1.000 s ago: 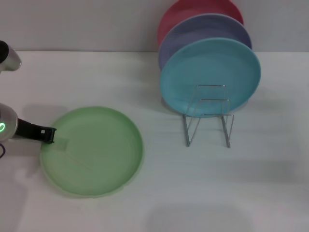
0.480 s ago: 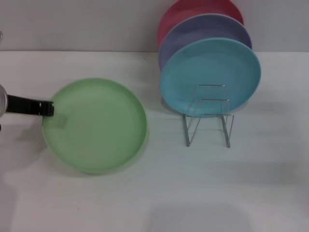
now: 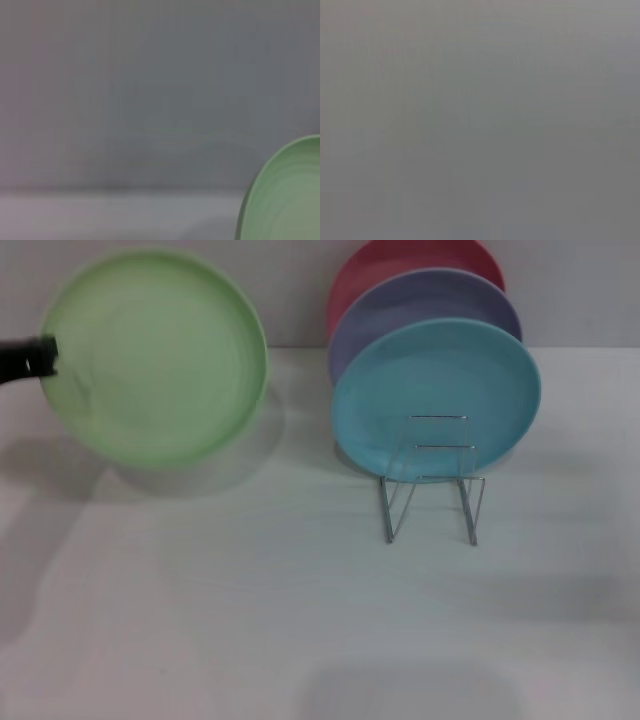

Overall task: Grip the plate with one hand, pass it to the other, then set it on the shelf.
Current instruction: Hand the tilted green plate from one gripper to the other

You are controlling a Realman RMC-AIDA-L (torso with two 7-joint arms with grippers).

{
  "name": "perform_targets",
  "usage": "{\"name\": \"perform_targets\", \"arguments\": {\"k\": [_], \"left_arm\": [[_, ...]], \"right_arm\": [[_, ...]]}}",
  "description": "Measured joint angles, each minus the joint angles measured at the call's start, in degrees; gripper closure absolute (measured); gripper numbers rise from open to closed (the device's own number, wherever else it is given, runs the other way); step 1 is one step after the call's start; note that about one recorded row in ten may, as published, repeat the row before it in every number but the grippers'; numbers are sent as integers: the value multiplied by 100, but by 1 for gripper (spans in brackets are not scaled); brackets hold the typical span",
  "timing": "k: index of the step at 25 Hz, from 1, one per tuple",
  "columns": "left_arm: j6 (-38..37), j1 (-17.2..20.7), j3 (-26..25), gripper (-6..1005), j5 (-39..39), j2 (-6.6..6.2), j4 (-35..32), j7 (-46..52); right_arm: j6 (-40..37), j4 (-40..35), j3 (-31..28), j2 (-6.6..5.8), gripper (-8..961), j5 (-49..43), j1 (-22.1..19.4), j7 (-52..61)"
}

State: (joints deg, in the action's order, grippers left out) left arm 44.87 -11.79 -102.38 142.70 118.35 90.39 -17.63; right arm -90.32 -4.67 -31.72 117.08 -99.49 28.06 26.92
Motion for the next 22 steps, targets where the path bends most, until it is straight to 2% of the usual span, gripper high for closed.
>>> {"name": "perform_targets", "arguments": {"k": [1, 2, 3, 4, 5, 6, 7, 8, 10, 12, 13, 16, 18, 22], "left_arm": [[-475, 151, 147, 965, -195, 0, -47, -187], [-475, 151, 147, 965, -195, 0, -47, -187], [-1554, 436, 542, 965, -557, 0, -190, -550], [-1877, 523, 693, 965, -629, -2, -245, -646], [-2529, 663, 958, 965, -759, -1, -354, -805], [-2529, 663, 958, 965, -759, -1, -354, -805], [-3042, 758, 1196, 965, -801, -4, -448, -875], [-3978, 903, 1627, 965, -826, -10, -634, -927], [-4995, 1022, 2090, 965, -814, -21, -849, -932], [-6707, 1119, 2841, 965, -675, -28, -1368, -898], [-7063, 1130, 3001, 965, -634, -27, -1498, -881], [-9167, 1027, 3782, 965, -415, -15, -2422, -590], [-10150, 883, 4194, 965, -377, -5, -3031, -320], [-11287, 726, 4848, 965, -438, 40, -3941, 131]], "right_arm": [[0, -25, 0, 3, 245, 0, 0, -4], [-2, -52, 6, 10, 245, 0, 3, -8], [-6, -78, 18, 18, 245, 0, 11, -12], [-12, -88, 31, 20, 245, 0, 15, -15], [-17, -94, 43, 21, 245, -1, 17, -17], [-17, -95, 50, 22, 245, -7, 20, -18], [-15, -96, 52, 23, 245, -15, 24, -19], [-11, -98, 54, 23, 245, -24, 27, -20], [0, -102, 59, 25, 245, -34, 34, -21], [7, -104, 64, 29, 245, -42, 40, -22], [10, -105, 65, 32, 245, -44, 43, -22], [12, -105, 109, 35, 245, -59, 49, -23], [-12, -105, 276, 45, 245, -65, 33, -24], [-196, -112, 839, 145, 244, -71, -82, -31]]}}
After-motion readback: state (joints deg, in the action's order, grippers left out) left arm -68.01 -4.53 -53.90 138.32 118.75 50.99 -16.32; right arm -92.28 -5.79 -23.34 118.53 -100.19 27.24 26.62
